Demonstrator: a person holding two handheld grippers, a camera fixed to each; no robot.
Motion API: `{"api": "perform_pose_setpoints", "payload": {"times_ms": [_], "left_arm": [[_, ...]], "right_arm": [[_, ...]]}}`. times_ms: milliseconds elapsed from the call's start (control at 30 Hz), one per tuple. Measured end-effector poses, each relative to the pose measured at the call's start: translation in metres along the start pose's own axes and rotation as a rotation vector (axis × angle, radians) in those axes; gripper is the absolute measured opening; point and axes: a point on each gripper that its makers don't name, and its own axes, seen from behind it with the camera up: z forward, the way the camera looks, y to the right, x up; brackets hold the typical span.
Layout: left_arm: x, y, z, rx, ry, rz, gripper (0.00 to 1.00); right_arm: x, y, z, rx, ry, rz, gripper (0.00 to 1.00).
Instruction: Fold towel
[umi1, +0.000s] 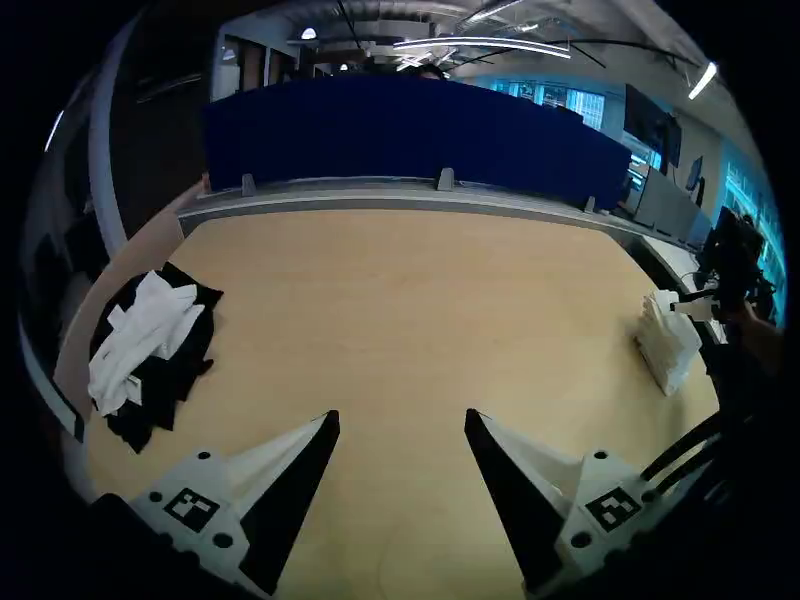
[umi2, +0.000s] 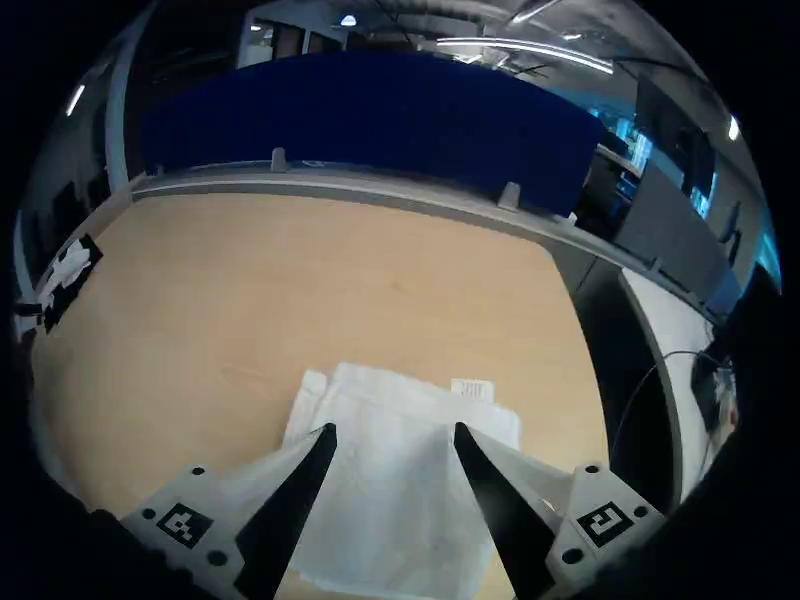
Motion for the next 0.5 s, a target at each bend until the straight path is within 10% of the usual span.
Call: {"api": "perform_pose_setpoints", "payload": {"times_ms": [500], "left_arm": [[0.002, -0.001, -0.001, 0.016, 0.003, -0.006, 0.93]], "right_arm": [[-0.007, 0.001, 0.018, 0.016, -0.035, 0.006, 0.91]]}}
